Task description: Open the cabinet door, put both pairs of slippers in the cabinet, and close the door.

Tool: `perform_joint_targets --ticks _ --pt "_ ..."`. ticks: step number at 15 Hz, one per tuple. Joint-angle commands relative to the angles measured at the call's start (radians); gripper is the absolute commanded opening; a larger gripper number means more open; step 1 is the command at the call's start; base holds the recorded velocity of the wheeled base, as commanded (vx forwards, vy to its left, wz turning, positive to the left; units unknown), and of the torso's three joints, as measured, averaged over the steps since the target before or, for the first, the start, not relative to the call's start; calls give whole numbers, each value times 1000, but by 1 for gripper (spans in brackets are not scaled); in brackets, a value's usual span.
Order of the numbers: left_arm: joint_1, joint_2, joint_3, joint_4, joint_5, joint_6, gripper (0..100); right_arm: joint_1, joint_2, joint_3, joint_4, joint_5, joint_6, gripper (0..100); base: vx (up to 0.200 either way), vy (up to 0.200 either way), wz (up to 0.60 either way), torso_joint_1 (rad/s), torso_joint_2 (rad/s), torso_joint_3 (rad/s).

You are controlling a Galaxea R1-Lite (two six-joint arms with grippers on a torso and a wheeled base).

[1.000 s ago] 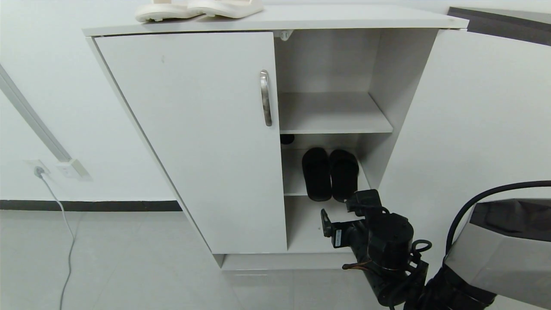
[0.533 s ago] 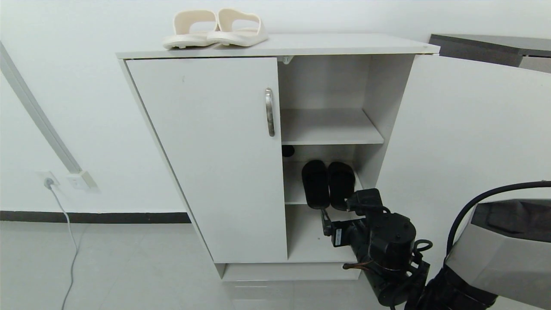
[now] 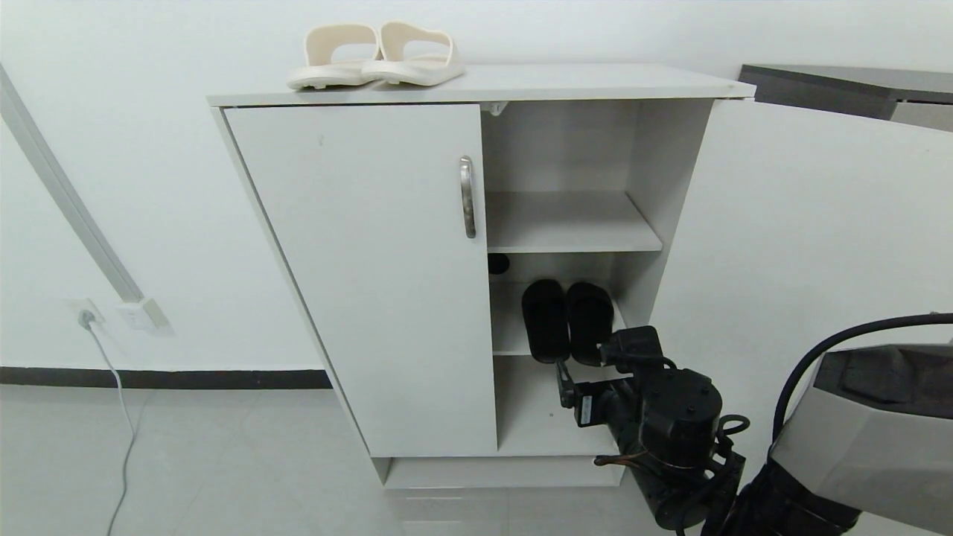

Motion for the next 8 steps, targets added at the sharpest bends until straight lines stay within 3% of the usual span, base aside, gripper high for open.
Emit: perform_joint_targets --ticks 1,5,8 --pt "0 0 0 0 0 -1 0 0 1 0 -1 0 0 100 0 0 0 0 0 0" --pt "0 0 0 0 -2 -1 0 0 3 6 -1 0 0 100 0 0 0 0 0 0" --pt "0 0 0 0 0 -1 0 0 4 6 -1 1 0 100 0 200 0 1 4 5"
